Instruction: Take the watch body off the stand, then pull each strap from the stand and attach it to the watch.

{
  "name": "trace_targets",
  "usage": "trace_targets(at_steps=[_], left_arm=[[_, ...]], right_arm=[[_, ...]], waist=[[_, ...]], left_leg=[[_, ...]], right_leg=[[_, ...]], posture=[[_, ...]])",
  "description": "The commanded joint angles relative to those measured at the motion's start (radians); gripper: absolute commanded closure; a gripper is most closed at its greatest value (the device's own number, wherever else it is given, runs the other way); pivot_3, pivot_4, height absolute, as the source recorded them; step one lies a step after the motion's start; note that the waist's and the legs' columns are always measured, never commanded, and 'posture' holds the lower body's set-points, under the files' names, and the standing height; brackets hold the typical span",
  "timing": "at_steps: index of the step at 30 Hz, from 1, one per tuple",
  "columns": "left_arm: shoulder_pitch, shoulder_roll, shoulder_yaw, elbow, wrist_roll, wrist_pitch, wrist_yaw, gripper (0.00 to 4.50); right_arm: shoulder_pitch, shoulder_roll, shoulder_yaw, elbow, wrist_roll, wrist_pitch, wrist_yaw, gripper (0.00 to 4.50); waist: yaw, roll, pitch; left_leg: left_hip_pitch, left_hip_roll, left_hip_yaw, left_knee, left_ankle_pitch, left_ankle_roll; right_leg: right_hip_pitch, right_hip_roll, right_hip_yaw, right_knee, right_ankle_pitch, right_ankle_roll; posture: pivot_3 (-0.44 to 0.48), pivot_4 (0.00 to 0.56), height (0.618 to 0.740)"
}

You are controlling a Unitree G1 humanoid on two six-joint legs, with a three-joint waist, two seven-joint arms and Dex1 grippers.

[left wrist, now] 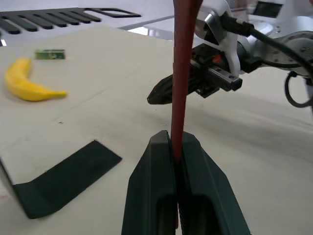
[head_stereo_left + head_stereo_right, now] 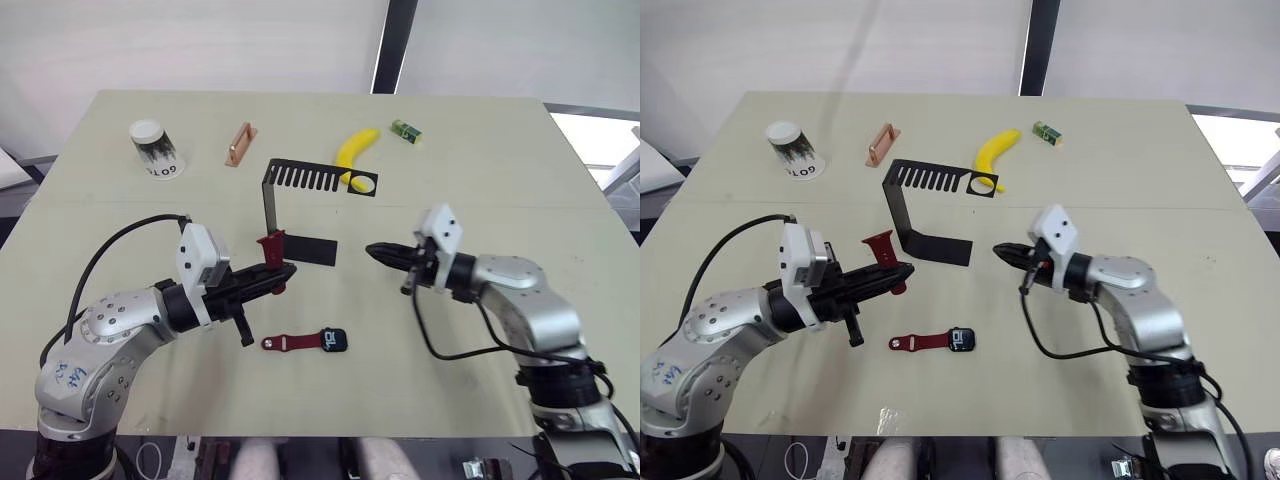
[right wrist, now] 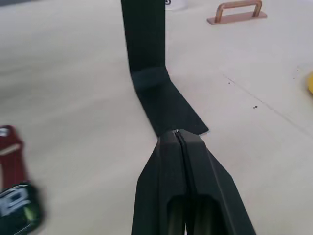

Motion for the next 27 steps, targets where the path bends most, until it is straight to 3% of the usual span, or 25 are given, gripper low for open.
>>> trace_targets(at_steps=[1, 6, 7, 18, 27], left_arm=[[-0.041, 0.016, -0.035, 0.032, -0.036, -0.014, -0.056, 4.5], [-0.145, -0.008, -0.088, 0.099, -0.106, 0.028, -0.094, 4.5], [-0.158, -0.011, -0.099, 0.108, -0.108, 0.028, -0.099, 4.5], [-0.211, -0.024, -0.162, 0.145, -0.12, 0.02, -0.142, 4.5], [-0.241, -0.051, -0.185, 0.181, -0.111, 0.015, -0.141, 4.5]], right_arm=[[0.012, -0.03, -0.117, -0.095, 0.219, 0.127, 0.034, 2.81], [0.004, -0.058, -0.201, -0.158, 0.51, 0.288, 0.019, 0.36], [-0.01, -0.05, -0.198, -0.162, 0.54, 0.301, 0.0, 0.1], [-0.121, 0.054, -0.105, -0.129, 0.621, 0.342, -0.17, 0.01], [-0.136, 0.097, -0.063, -0.133, 0.65, 0.338, -0.198, 0.01]], waist=[[-0.001, 0.0, 0.0], [0.004, 0.0, 0.0], [0.001, 0.0, 0.0], [0.001, 0.0, 0.0], [-0.001, 0.0, 0.0]], left_leg=[[0.001, 0.0, 0.0, 0.0, 0.0, 0.0], [0.0, 0.0, 0.0, 0.0, 0.0, 0.0], [0.0, 0.0, 0.0, 0.0, 0.0, 0.0], [-0.001, 0.0, 0.0, 0.001, 0.0, 0.001], [-0.001, 0.0, 0.0, 0.0, 0.0, 0.001]], right_leg=[[0.0, 0.0, 0.0, 0.0, 0.0, 0.0], [0.0, 0.0, 0.0, -0.001, 0.0, 0.0], [0.0, 0.0, 0.0, -0.001, 0.0, 0.0], [-0.001, -0.001, 0.001, -0.001, 0.0, 0.0], [-0.001, -0.001, 0.0, 0.0, 0.0, 0.0]], posture=[[0.0, 0.15, 0.74], [0.0, 0.15, 0.74], [0.0, 0.15, 0.74], [0.0, 0.15, 0.74], [0.0, 0.15, 0.74]])
